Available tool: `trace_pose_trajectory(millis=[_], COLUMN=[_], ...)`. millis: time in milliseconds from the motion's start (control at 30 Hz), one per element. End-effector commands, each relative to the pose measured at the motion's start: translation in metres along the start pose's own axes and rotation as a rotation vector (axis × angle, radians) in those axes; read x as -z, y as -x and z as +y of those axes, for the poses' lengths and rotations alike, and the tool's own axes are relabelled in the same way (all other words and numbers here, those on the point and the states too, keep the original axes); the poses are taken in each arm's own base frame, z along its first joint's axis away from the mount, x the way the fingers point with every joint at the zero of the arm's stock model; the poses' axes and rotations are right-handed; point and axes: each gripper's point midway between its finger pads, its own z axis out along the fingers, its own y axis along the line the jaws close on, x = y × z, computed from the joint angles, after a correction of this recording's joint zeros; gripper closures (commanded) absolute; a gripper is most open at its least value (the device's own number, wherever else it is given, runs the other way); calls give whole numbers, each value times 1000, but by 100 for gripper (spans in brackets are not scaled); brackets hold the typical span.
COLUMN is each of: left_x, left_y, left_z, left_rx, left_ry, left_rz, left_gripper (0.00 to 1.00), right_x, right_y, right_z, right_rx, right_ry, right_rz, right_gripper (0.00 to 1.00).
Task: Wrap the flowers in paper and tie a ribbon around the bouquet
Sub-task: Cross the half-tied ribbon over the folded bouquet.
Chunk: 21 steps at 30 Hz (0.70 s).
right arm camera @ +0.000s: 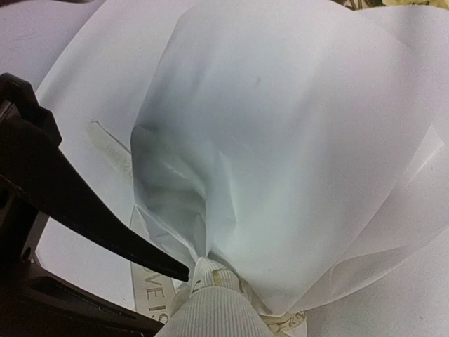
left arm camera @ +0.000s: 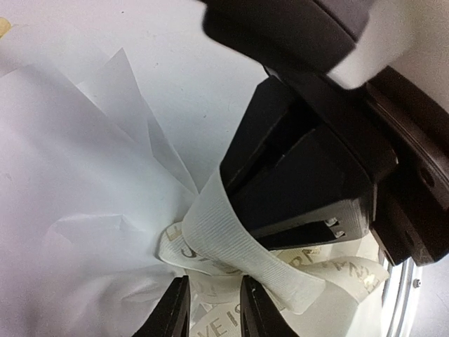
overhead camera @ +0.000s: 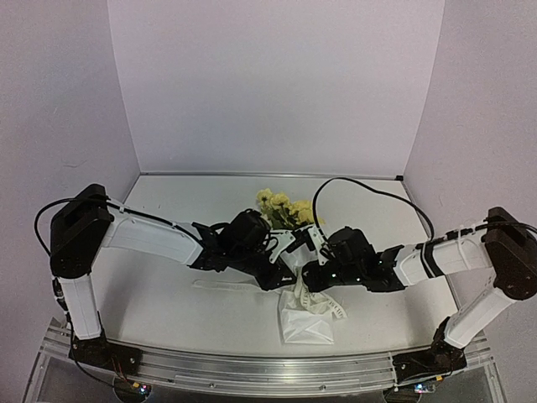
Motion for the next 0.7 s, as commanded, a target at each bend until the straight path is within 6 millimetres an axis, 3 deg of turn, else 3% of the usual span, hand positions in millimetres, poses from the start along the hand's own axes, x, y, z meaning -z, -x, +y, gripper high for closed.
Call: trace_pose_trajectory(millis=[0,400,667], left_x=[18,23,29], left_y=[29,30,28], left_z=[-7,6,3], left_rx=[-43,-48,-127], left_ry=[13,90,82], left_rz=[-103,-139,-164], left_gripper=[72,71,68], right_x=[11,6,4], right_y=[16,5,5], right_z=[13,20,23], right_rx=[13,11,31], right_ry=[58,108,123], right_rz=[-43,6,14], right_gripper=[100,100,100])
